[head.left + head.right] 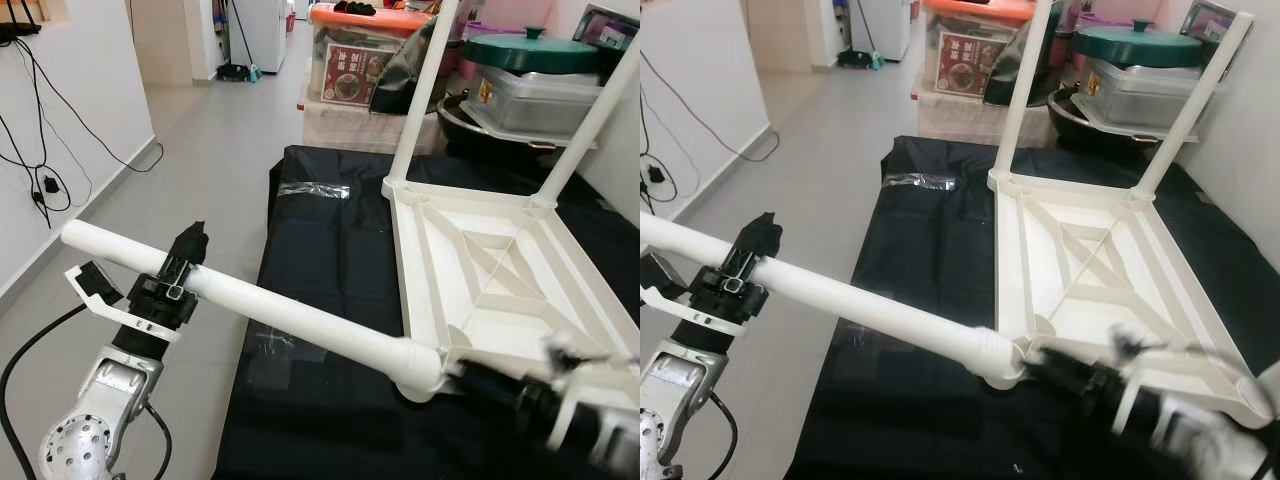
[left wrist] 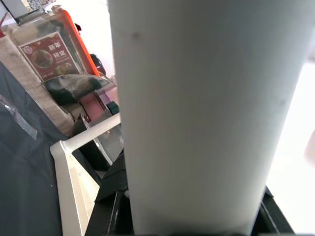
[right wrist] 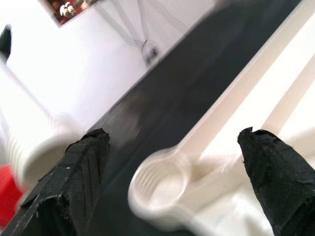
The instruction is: Building children table
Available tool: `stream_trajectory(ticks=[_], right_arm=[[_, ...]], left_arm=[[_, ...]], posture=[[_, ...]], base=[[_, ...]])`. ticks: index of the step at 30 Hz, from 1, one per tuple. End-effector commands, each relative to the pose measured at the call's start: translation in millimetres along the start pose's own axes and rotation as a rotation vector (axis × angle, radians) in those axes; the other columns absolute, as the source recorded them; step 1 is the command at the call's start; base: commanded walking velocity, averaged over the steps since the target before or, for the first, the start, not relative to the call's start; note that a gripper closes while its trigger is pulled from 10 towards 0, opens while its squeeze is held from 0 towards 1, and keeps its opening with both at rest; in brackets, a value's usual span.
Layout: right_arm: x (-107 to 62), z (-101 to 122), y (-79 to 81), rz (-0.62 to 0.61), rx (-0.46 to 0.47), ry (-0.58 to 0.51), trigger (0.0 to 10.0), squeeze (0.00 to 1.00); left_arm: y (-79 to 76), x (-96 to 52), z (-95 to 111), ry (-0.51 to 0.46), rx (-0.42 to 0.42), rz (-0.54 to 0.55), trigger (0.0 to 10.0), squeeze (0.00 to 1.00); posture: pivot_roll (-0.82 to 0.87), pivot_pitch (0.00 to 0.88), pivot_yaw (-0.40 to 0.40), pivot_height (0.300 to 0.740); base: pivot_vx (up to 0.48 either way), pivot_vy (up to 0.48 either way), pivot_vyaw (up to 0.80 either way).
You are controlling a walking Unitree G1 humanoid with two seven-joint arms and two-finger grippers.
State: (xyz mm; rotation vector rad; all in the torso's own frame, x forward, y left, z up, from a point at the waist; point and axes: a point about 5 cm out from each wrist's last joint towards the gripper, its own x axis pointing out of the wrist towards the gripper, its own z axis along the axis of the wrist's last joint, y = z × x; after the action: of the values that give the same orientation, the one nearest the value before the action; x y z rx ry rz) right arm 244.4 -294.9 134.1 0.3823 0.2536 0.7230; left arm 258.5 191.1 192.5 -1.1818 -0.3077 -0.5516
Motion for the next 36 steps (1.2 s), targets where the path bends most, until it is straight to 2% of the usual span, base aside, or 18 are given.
stream_trajectory(ticks=[1,2,3,4,5,8,11,12,13,14,15,16,21,23,25,31,33,36], right_arm=[[3.8,9.3,-2.2,-0.04,-0.038,-0.036,10.0,1.0],[3.8,9.3,-2.2,-0.04,-0.038,-0.036,10.0,1.0],[9.6,26.2,-1.3,-0.05,-0.088,-0.089,10.0,1.0],[19.4,66.4,-4.6,-0.132,-0.216,-0.196,10.0,1.0],[19.4,66.4,-4.6,-0.132,-0.216,-0.196,10.0,1.0],[27.2,98.0,2.2,-0.119,-0.281,-0.271,10.0,1.0],[30.3,106.2,7.1,-0.092,-0.297,-0.284,10.0,1.0],[42.8,112.0,21.5,0.001,-0.347,-0.236,10.0,0.75],[55.0,109.8,34.5,0.106,-0.41,-0.143,10.0,0.2],[55.0,109.8,34.5,0.106,-0.41,-0.143,10.0,0.2],[63.8,105.9,43.1,0.184,-0.434,-0.064,10.0,0.2],[68.6,102.9,47.5,0.229,-0.444,-0.016,10.0,0.0],[97.9,112.4,66.8,0.306,-0.419,0.105,10.0,0.0],[107.8,112.4,76.0,0.317,-0.444,0.162,10.0,0.0],[118.0,107.4,95.0,0.394,-0.495,0.234,10.0,0.0],[122.6,101.0,112.4,0.5,-0.5,0.327,10.0,0.0],[126.7,79.3,118.9,0.503,-0.51,0.483,10.0,0.0],[128.7,64.1,122.6,0.509,-0.51,0.566,10.0,0.0]], left_arm=[[-1.4,3.0,-2.5,0.009,0.0,-0.013,0.0,0.0],[-1.4,3.0,-2.5,0.009,0.0,-0.013,0.0,0.0],[-1.3,3.1,-2.7,0.013,0.004,-0.014,0.0,0.0],[-0.9,2.7,-2.5,0.021,0.015,-0.013,0.0,0.0],[-0.9,2.7,-2.5,0.021,0.015,-0.013,0.0,0.0],[-0.6,2.8,-4.3,0.032,0.021,-0.013,0.0,0.0],[-0.5,3.0,-5.5,0.036,0.021,-0.013,0.0,0.0],[-1.4,4.2,-9.9,0.055,0.021,-0.02,0.0,0.0],[-2.4,5.5,-14.7,0.075,0.019,-0.028,0.0,0.0],[-2.4,5.5,-14.7,0.075,0.019,-0.028,0.0,0.0],[-3.4,6.5,-18.4,0.092,0.017,-0.035,0.0,0.0],[-3.6,6.9,-20.9,0.102,0.015,-0.039,0.0,0.0],[-4.8,7.2,-24.7,0.143,0.029,-0.053,0.0,0.0],[-5.0,7.1,-25.1,0.15,0.035,-0.054,0.0,0.0],[-6.4,6.5,-27.7,0.164,0.043,-0.057,0.0,0.0],[-7.0,6.0,-31.3,0.174,0.051,-0.059,0.0,0.0],[-6.0,4.4,-33.1,0.189,0.066,-0.054,0.0,0.0],[-5.2,4.1,-35.1,0.198,0.072,-0.052,0.0,0.0]], posture=[[-0.07,0.0,-0.08,0.74],[-0.07,0.0,-0.08,0.74],[-0.07,0.0,-0.081,0.74],[-0.07,0.0,-0.081,0.74],[-0.07,0.0,-0.081,0.74],[-0.07,0.0,-0.083,0.74],[-0.07,0.0,-0.083,0.74],[-0.08,0.0,-0.075,0.74],[-0.08,0.0,-0.075,0.74],[-0.08,0.0,-0.075,0.74],[-0.08,0.0,-0.075,0.74],[-0.08,0.0,-0.075,0.74],[-0.07,0.0,-0.082,0.74],[-0.07,0.0,-0.084,0.74],[-0.06,0.0,-0.09,0.74],[-0.06,0.0,-0.097,0.74],[-0.06,0.0,-0.104,0.74],[-0.07,0.0,-0.105,0.74]], base=[[0.0,0.0,0.0],[0.0,0.0,0.0],[0.0,0.0,0.0],[0.0,0.0,0.0],[0.0,0.0,0.0],[0.0,0.0,0.0],[0.0,0.0,0.0],[0.0,0.0,0.0],[0.0,0.0,0.0],[0.0,0.0,0.0],[0.0,0.0,0.0],[0.0,0.0,0.0],[0.0,0.0,0.0],[0.0,0.0,0.0],[0.0,0.0,0.0],[0.0,0.0,0.0],[0.0,0.0,0.0],[0.0,0.0,0.0]])
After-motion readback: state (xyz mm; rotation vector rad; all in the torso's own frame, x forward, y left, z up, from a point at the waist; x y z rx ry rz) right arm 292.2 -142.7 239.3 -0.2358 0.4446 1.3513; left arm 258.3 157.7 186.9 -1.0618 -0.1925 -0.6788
